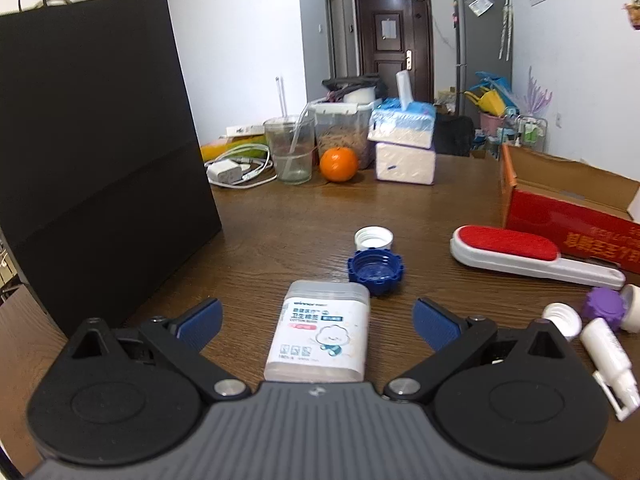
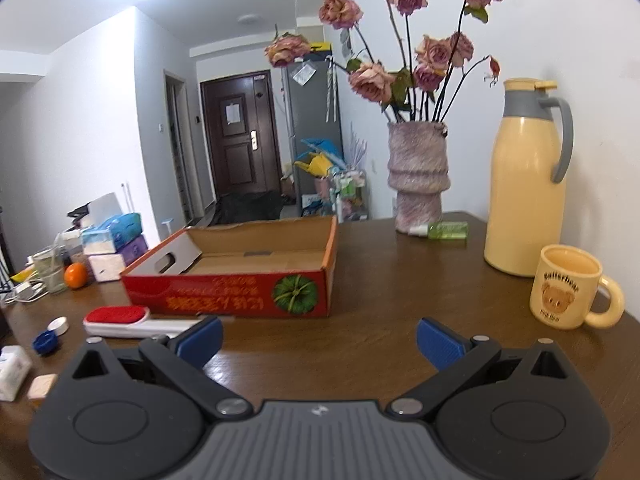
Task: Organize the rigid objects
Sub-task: 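Move the left tool to the white cotton-bud container and close on it, then lift the cotton-bud container with the left tool while the right tool grasps the green spray bottle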
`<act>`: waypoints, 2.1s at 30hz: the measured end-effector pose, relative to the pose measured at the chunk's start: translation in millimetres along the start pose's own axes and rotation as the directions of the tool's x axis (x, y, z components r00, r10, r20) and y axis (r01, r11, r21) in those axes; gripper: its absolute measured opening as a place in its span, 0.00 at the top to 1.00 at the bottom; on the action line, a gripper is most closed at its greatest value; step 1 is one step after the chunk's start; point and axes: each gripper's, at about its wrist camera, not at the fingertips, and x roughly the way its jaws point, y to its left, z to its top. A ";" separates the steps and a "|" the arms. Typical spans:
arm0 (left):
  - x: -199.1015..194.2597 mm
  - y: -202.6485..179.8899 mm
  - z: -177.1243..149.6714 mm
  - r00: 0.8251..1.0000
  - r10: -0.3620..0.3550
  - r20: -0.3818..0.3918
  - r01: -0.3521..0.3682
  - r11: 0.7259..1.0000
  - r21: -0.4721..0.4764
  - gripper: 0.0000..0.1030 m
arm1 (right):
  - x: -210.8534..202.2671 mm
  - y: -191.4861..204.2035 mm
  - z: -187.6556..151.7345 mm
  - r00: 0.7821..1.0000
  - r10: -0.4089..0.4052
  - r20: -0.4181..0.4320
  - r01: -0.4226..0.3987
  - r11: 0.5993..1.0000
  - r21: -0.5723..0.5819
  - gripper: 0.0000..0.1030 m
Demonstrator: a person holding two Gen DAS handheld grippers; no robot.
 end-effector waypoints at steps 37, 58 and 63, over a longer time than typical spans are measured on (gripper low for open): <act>82.1 -3.7 -3.6 0.979 -0.005 -0.205 -0.004 0.999 -0.044 0.29 | 121.8 -77.8 82.7 0.988 -0.157 -0.009 0.157 0.988 0.013 0.00; 46.5 -15.5 28.4 0.994 -0.010 -0.112 0.001 0.997 -0.079 0.36 | 197.0 -103.9 118.8 0.984 -0.167 -0.060 0.168 0.986 0.008 0.00; 30.3 -31.1 46.7 0.997 -0.015 -0.077 0.010 0.998 -0.066 0.36 | 223.3 -115.6 126.4 0.978 -0.186 -0.088 0.185 0.982 -0.021 0.00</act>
